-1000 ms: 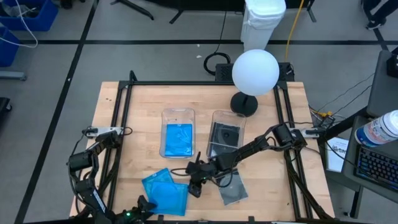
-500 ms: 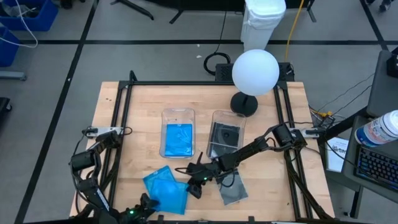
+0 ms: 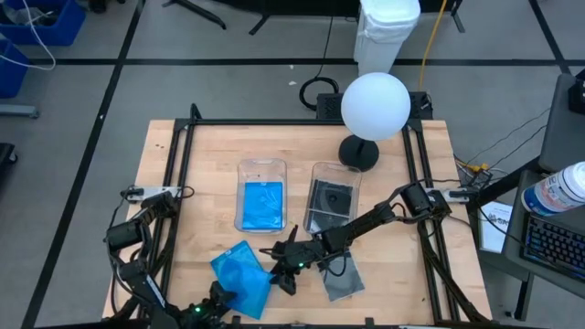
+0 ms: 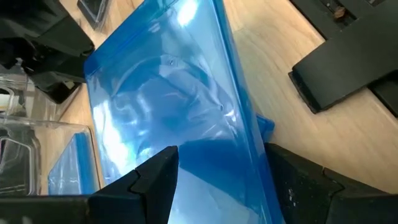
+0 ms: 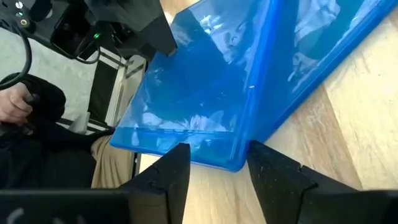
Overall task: Pick & place jewel cases by type
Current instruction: Put the blue CD case into the left transparent bin
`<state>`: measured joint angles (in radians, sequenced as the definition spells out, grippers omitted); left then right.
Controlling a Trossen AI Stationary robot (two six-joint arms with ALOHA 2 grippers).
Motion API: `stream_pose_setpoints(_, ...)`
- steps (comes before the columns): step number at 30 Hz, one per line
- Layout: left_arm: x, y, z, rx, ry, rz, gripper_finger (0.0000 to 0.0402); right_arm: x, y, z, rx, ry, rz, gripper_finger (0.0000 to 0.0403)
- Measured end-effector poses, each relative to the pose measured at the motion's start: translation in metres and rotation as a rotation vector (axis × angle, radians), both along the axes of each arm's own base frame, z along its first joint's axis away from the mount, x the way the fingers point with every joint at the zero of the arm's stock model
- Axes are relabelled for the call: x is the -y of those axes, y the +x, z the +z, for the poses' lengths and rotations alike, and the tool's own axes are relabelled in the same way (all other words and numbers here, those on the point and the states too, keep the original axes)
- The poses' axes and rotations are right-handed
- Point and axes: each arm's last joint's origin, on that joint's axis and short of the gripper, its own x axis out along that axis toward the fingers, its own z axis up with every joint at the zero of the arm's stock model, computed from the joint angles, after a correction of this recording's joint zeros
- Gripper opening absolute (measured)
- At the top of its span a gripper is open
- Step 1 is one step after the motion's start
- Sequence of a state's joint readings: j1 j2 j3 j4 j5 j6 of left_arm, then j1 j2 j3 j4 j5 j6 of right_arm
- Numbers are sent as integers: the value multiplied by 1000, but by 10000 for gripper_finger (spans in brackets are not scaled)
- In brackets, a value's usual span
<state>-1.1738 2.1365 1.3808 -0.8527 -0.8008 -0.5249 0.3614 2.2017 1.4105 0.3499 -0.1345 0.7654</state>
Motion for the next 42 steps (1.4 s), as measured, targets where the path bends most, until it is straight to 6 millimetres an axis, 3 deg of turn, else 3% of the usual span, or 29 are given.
stream_pose_setpoints(12, -6, 12, -16, -8, -17, -95, 239, 3, 3, 3, 33, 11, -11, 112)
stream_pose_setpoints(21, -8, 16, -17, -17, -9, -95, 239, 4, 3, 3, 52, -13, 2, 37)
stream_pose_setpoints(29, 0, 12, -9, 20, 21, -103, 239, -1, 2, 7, 61, -4, 38, 36)
stream_pose_setpoints(32, 13, 1, 3, 56, 91, -151, 239, -4, -1, 16, 66, 7, 71, 36)
stream_pose_setpoints(36, 36, -18, 36, 125, 79, -188, 239, -5, -8, 35, 71, -22, 140, 35)
stream_pose_setpoints(42, 47, -53, 54, 218, 54, -192, 239, -2, -31, 95, 148, -152, 180, 35)
